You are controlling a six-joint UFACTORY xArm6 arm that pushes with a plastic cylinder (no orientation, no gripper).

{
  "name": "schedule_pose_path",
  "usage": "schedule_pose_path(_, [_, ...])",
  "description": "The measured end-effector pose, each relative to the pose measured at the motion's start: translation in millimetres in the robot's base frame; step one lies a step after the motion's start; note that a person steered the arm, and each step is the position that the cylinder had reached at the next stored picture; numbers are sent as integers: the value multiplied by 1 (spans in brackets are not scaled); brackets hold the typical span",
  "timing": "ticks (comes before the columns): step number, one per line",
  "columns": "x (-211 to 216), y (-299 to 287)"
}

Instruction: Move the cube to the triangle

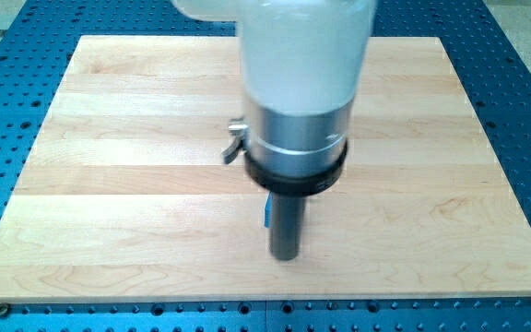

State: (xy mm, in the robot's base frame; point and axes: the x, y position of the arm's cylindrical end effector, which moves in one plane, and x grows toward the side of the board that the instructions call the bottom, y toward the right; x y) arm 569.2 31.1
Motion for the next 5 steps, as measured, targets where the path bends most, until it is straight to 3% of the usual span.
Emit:
schedule_pose_path(1, [-24, 6])
schedule_pose_path(3, [-27, 6])
schedule_pose_path(5, [-4, -68])
